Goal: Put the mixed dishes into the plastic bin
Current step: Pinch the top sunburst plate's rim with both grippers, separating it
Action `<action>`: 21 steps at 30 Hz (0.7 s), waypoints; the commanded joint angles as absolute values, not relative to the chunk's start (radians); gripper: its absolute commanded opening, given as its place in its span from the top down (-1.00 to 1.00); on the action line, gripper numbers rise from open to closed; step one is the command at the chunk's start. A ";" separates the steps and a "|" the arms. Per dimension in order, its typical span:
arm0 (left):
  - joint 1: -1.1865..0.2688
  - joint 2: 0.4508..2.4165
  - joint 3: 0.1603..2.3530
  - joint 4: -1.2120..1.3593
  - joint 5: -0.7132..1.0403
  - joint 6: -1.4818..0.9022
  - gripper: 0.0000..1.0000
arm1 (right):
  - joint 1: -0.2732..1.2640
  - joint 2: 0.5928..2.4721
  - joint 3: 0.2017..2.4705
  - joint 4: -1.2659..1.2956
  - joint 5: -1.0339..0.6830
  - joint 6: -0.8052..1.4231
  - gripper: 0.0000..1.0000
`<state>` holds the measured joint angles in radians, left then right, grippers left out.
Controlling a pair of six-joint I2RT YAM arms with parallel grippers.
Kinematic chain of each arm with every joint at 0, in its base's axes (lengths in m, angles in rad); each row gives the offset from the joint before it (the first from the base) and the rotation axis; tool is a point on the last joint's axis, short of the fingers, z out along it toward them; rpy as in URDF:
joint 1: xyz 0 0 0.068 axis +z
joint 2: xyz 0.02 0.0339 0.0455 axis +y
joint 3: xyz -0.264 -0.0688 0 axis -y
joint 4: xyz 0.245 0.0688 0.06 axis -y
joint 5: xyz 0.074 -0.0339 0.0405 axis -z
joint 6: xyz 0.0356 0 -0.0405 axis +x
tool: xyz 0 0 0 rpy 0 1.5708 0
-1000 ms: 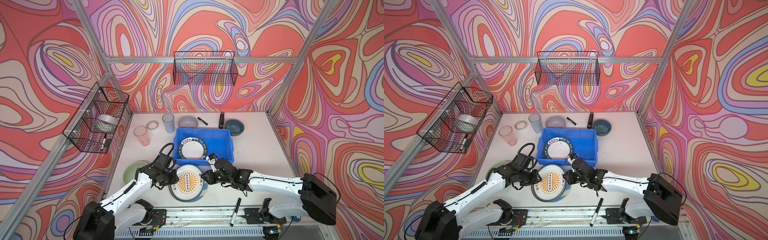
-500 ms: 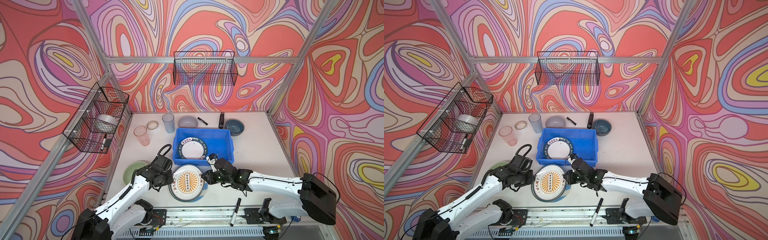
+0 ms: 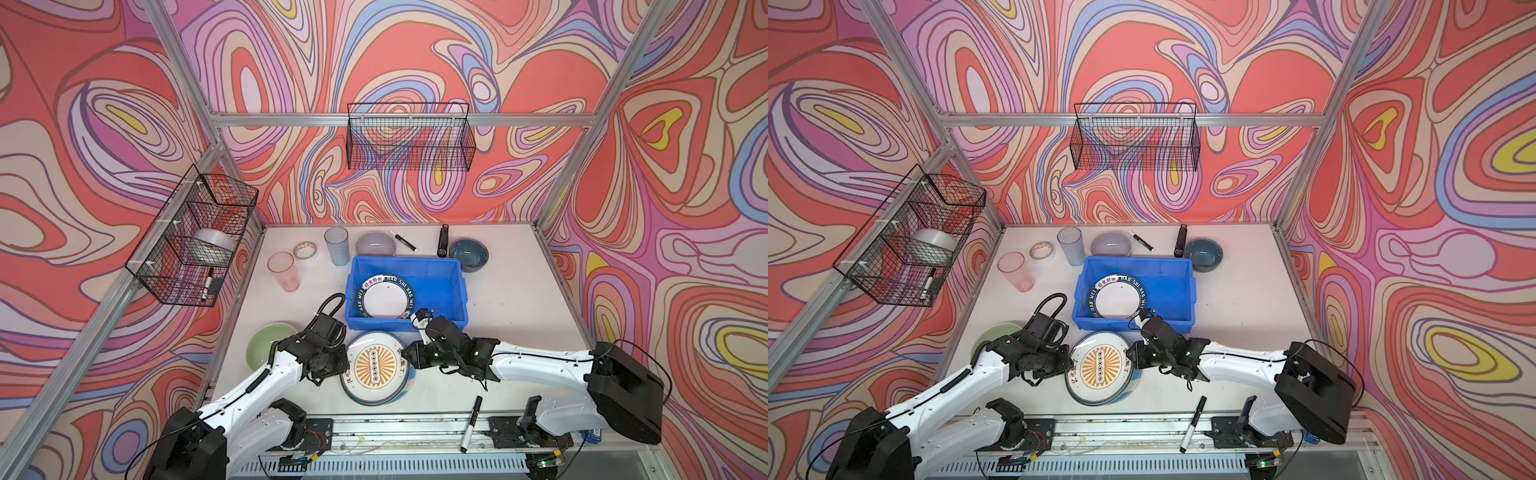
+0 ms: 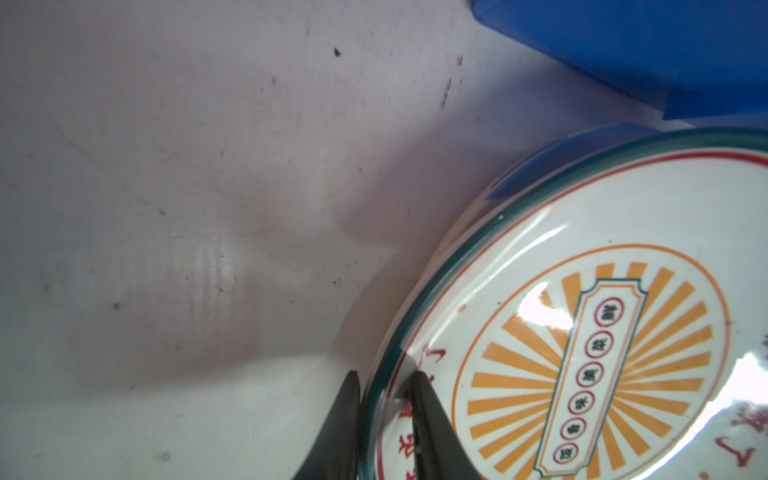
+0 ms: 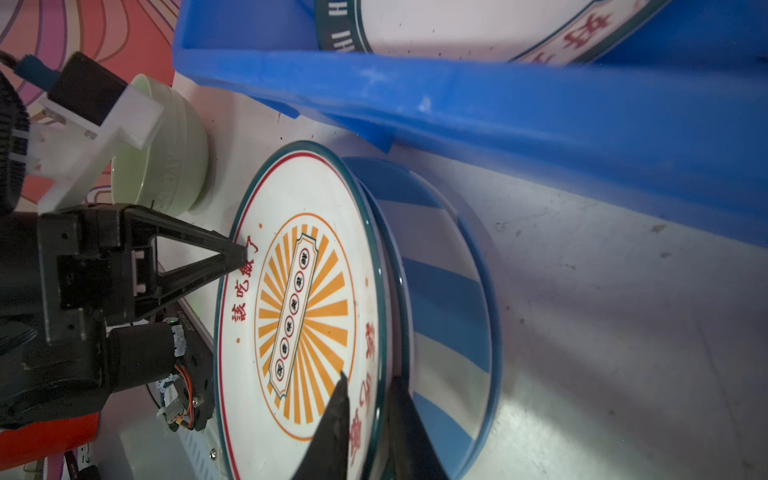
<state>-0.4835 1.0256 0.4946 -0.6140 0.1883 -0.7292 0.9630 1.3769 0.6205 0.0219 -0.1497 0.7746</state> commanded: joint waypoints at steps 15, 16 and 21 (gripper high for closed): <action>-0.489 1.027 0.456 -0.526 0.284 -0.738 0.53 | 0.978 1.380 0.606 0.239 -0.267 0.811 0.52; -0.490 1.026 0.456 -0.525 0.287 -0.739 0.53 | 0.977 1.382 0.607 0.234 -0.266 0.812 0.52; -0.490 1.014 0.459 -0.525 0.289 -0.741 0.51 | 0.977 1.398 0.627 0.177 -0.249 0.804 0.60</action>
<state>-0.4839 1.0214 0.4706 -0.5716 0.2485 -0.7303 0.9611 1.3804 0.6048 0.1268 -0.1833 0.8082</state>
